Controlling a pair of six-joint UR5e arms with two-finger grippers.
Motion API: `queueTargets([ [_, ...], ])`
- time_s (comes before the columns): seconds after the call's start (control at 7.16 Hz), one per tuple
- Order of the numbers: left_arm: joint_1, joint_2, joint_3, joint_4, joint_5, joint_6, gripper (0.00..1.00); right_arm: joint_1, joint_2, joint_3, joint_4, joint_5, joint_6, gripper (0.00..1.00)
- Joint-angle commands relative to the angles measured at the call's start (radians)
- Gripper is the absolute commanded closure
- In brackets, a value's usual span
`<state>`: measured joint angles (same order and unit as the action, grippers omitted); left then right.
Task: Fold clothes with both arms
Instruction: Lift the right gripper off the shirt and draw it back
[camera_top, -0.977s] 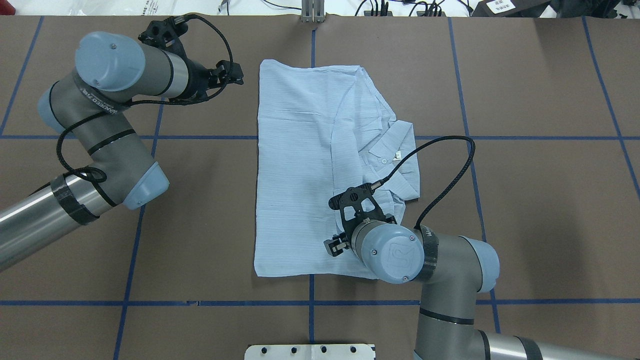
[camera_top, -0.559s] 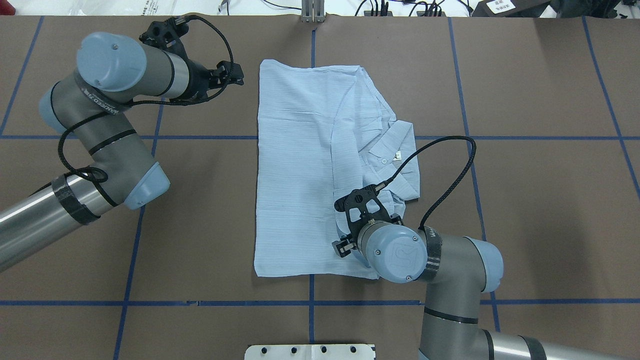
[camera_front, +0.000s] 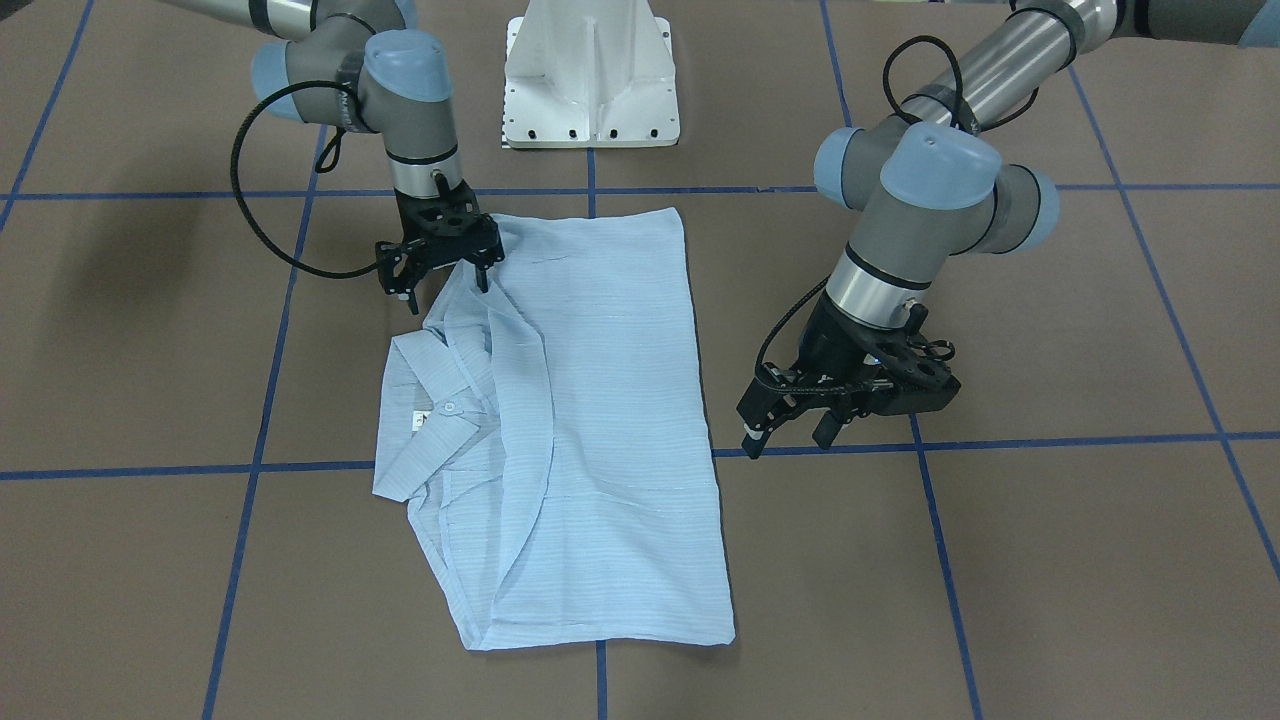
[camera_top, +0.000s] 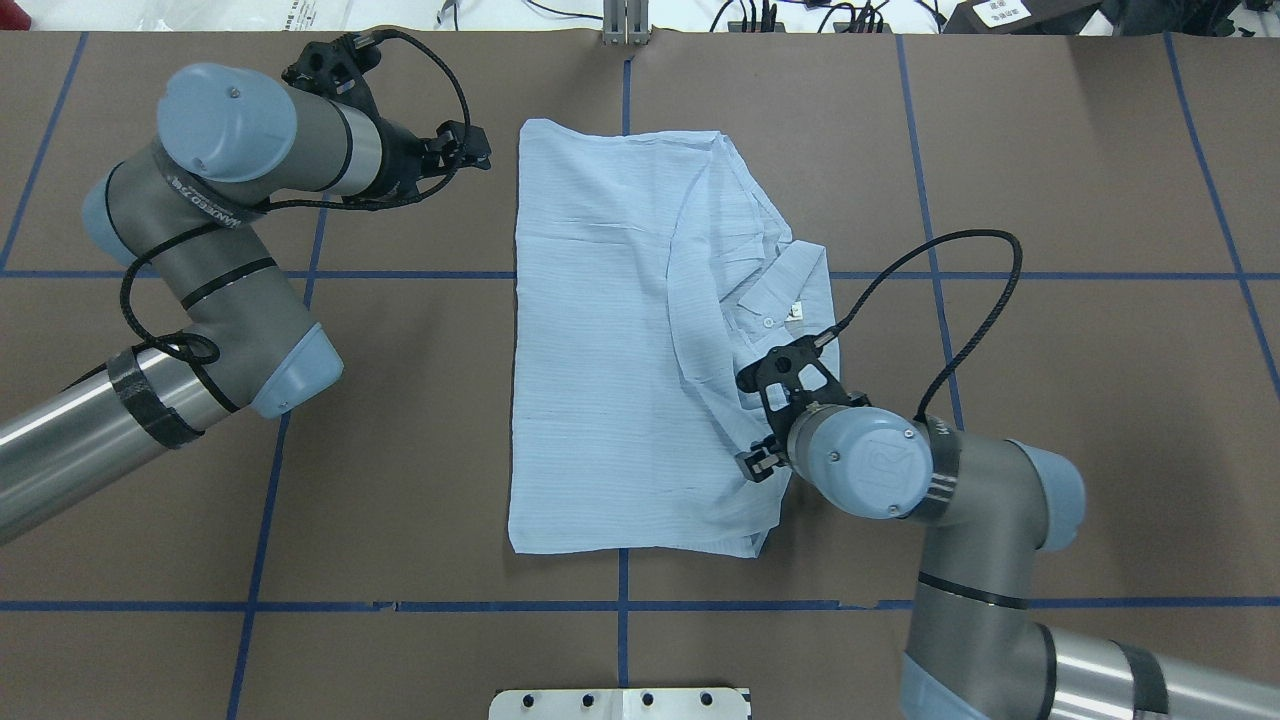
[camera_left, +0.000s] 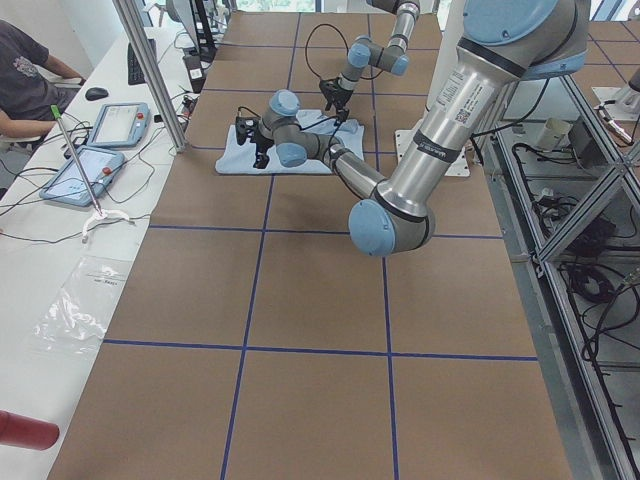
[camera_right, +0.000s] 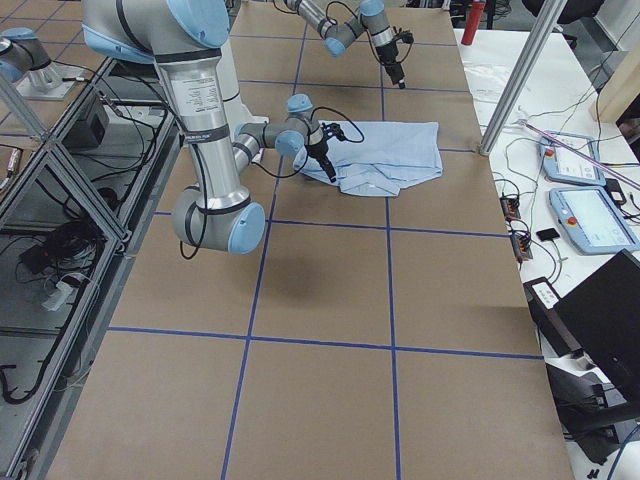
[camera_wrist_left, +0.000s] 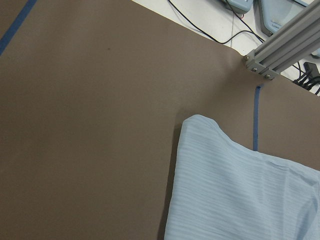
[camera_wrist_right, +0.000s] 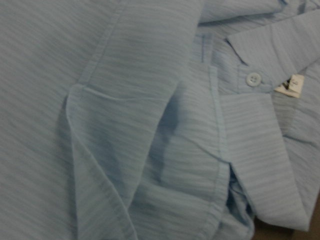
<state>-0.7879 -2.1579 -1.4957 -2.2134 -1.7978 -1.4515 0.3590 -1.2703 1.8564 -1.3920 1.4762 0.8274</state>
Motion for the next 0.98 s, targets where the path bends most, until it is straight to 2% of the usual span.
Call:
queueTargets([
  [0.0, 0.001, -0.003, 0.000, 0.000, 0.000, -0.004, 0.00, 0.038, -0.239, 0.180, 0.005, 0.028, -0.071, 0.01],
  [0.14, 0.001, -0.005, -0.001, 0.000, 0.000, -0.006, 0.00, 0.043, -0.308, 0.237, 0.007, 0.032, -0.071, 0.01],
  [0.28, 0.001, -0.005, -0.001, -0.002, 0.000, -0.007, 0.00, 0.041, -0.308, 0.244, 0.008, 0.032, -0.071, 0.00],
  [0.42, 0.001, -0.005, -0.001, -0.002, 0.000, -0.007, 0.00, 0.049, -0.276, 0.242, 0.008, 0.038, -0.071, 0.00],
  [0.7, 0.016, -0.003, -0.011, 0.003, -0.029, -0.007, 0.00, 0.130, -0.181, 0.239, 0.008, 0.177, -0.062, 0.00],
  [0.84, 0.053, 0.006, -0.032, 0.006, -0.116, -0.048, 0.00, 0.138, -0.155, 0.238, 0.007, 0.203, -0.051, 0.00],
])
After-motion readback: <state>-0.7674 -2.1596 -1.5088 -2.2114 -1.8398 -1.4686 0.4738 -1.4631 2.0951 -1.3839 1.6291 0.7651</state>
